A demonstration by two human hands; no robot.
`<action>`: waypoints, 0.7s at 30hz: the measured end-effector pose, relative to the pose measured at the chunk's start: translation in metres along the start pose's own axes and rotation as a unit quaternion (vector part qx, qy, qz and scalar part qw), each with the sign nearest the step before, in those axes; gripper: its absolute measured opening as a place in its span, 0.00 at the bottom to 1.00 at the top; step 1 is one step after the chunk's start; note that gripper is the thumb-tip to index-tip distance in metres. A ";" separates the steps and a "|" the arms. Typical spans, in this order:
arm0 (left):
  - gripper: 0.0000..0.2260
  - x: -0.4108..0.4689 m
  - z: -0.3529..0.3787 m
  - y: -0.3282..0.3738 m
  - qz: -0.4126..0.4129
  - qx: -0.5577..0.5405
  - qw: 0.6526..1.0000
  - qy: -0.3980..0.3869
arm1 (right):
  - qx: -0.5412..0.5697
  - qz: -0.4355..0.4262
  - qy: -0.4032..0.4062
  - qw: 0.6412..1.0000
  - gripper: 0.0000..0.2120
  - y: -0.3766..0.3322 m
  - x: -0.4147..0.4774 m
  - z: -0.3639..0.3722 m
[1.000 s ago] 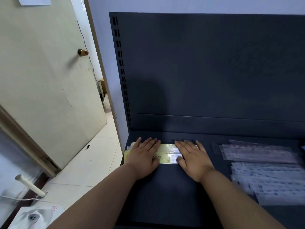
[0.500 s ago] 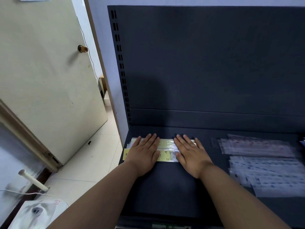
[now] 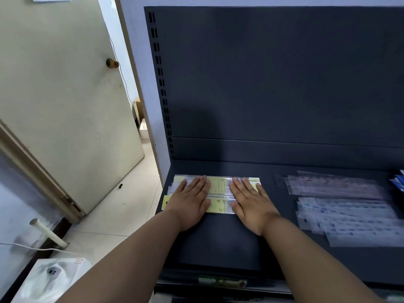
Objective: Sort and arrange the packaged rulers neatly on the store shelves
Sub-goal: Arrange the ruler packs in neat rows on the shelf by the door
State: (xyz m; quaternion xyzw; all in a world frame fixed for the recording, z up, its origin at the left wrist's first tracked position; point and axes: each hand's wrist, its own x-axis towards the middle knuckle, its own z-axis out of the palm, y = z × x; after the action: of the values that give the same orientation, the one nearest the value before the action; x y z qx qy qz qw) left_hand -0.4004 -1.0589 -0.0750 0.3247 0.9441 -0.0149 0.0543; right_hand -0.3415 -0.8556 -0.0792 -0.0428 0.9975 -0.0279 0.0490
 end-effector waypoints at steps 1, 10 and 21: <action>0.25 -0.001 0.000 0.001 0.001 0.001 1.000 0.000 | 0.001 -0.001 -0.001 1.000 0.50 0.000 -0.001 0.001; 0.25 -0.012 0.001 0.010 0.004 -0.002 1.000 -0.009 | 0.002 -0.014 -0.006 1.000 0.54 0.001 -0.016 0.001; 0.25 -0.024 0.003 0.016 -0.003 -0.001 1.000 -0.021 | 0.014 -0.028 -0.012 0.999 0.48 -0.003 -0.029 -0.001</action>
State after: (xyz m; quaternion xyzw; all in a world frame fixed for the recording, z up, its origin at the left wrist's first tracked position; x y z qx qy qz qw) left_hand -0.3711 -1.0610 -0.0756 0.3214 0.9438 -0.0210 0.0741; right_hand -0.3125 -0.8556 -0.0756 -0.0701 0.9948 -0.0425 0.0604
